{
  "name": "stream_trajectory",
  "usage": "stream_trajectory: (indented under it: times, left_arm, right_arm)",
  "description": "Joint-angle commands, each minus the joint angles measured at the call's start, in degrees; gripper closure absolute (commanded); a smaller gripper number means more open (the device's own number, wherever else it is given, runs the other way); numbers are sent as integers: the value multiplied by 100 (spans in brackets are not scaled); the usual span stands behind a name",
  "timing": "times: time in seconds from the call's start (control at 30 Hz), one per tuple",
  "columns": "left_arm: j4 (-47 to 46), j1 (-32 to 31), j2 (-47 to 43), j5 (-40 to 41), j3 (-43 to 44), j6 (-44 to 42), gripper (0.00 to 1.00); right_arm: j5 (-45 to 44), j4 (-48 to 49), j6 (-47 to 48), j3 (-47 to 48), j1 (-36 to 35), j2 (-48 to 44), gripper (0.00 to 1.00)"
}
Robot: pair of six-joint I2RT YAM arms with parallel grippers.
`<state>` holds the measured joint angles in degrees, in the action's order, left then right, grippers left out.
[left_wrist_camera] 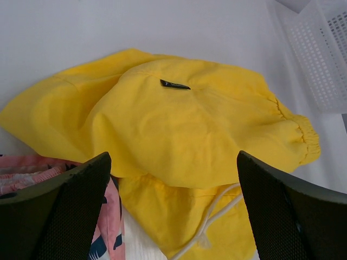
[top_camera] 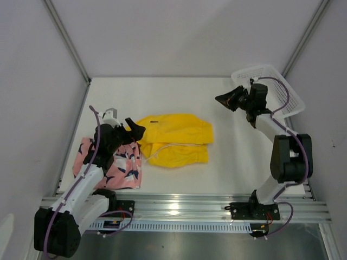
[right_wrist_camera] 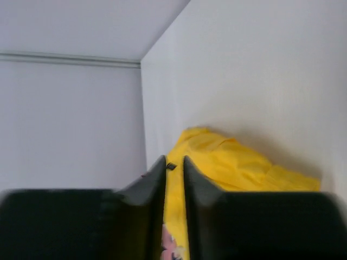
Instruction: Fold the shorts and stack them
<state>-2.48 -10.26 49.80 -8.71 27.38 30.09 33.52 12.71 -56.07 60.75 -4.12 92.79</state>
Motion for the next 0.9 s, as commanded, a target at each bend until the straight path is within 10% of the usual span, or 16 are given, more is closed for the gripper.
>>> stream_trajectory:
  times: [0.0, 0.2, 0.53, 0.87]
  left_arm:
    - [-420, -29, 284, 107, 303, 111, 1]
    - [-359, -29, 417, 80, 374, 33, 1]
    - [-253, -29, 452, 255, 418, -82, 1]
    - [-227, -29, 241, 396, 312, -108, 1]
  right_arm:
    - [-258, 430, -371, 1076, 61, 808, 72]
    - [-827, -2582, 2094, 2204, -264, 671, 48]
    - [-2663, -3837, 3444, 184, -1414, -1175, 8]
    - [-5126, -4294, 3850, -81, -3270, -1089, 7]
